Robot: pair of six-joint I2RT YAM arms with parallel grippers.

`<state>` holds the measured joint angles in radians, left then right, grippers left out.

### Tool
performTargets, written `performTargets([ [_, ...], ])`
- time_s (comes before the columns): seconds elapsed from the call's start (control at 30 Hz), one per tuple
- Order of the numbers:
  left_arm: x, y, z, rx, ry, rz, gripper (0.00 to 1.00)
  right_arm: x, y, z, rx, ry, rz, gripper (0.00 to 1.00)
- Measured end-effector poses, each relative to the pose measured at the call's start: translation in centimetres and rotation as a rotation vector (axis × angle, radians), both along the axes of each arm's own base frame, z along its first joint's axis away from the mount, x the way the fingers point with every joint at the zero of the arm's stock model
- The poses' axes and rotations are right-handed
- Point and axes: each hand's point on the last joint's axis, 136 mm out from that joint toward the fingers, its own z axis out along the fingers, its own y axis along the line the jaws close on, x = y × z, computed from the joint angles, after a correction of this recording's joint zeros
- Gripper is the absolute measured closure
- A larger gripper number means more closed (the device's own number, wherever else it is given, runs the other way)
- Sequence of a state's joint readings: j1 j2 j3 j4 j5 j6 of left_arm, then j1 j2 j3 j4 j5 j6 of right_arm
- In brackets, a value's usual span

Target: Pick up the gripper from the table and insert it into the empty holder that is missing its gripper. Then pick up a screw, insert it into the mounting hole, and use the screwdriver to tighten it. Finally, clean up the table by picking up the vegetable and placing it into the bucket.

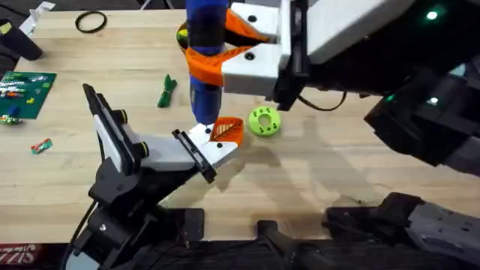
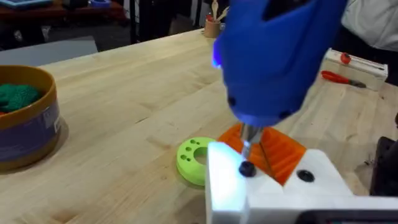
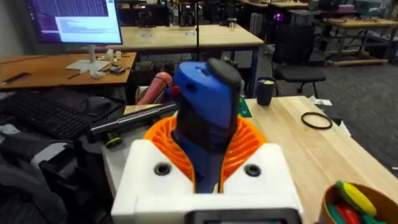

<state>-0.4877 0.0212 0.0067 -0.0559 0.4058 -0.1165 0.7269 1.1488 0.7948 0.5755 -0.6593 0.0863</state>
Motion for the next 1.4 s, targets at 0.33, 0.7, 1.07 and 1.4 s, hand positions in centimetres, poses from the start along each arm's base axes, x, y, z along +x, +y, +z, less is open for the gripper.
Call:
performTargets([
  [0.33, 0.0, 0.0, 0.0, 0.000, 0.000, 0.000, 0.986, 0.4, 0.3, -1.0, -0.021, 0.046, 0.000, 0.858],
  [0.7, 0.0, 0.0, 0.0, 0.000, 0.000, -0.001, 0.986, 0.5, 0.3, -1.1, -0.024, 0.050, -0.002, 0.859],
  [1.07, 0.0, 0.0, 0.0, 0.000, 0.000, 0.000, 0.986, 0.2, -0.1, -0.5, -0.011, 0.037, -0.003, 0.858],
  [1.4, 0.0, 0.0, 0.0, 0.000, 0.000, 0.000, 0.986, 0.2, -0.1, -0.5, -0.012, 0.040, -0.003, 0.859],
])
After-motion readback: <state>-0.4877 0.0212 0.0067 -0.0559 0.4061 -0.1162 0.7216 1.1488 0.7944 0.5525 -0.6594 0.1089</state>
